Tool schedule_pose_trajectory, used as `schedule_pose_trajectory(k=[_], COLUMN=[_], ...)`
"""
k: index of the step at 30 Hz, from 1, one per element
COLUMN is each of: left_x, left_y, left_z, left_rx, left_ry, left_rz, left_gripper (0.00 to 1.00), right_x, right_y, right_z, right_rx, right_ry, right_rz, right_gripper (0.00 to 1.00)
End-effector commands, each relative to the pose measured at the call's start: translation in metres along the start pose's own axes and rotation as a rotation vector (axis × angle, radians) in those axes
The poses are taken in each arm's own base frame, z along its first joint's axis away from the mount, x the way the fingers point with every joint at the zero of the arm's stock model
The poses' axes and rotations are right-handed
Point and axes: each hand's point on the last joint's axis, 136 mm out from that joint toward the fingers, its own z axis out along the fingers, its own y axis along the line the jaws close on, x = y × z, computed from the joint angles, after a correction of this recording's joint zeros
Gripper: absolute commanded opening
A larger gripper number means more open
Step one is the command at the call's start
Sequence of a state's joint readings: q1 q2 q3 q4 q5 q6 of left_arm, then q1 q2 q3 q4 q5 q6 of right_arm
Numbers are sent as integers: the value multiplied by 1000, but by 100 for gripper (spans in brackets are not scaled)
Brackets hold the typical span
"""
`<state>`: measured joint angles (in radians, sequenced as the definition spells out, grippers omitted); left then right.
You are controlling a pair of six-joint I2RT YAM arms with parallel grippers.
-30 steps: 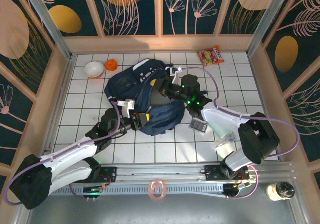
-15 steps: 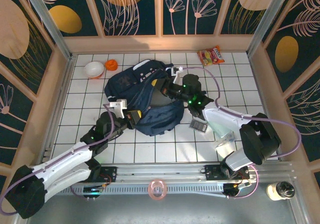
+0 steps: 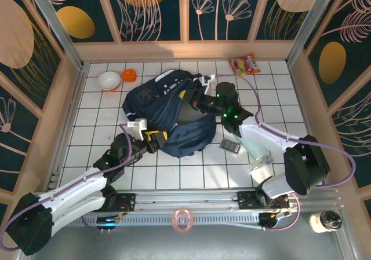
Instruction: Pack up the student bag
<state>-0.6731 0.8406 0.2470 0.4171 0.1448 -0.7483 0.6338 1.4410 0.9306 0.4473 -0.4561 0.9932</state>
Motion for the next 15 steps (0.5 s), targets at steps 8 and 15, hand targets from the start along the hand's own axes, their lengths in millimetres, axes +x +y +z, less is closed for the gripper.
schedule_pose_trajectory(k=[8,15], left_x=[5,-12], left_y=[-28,-65], left_z=[18,24], left_rx=[146,296], left_ry=[76,60], left_rz=[31,47], left_gripper=[61,59], right_x=[-27,-25], right_y=[75,77], right_z=[-9,-8], right_rx=[-214,-219], right_ry=[-73,-69], right_rz=[-119,-120], right_gripper=[0,0])
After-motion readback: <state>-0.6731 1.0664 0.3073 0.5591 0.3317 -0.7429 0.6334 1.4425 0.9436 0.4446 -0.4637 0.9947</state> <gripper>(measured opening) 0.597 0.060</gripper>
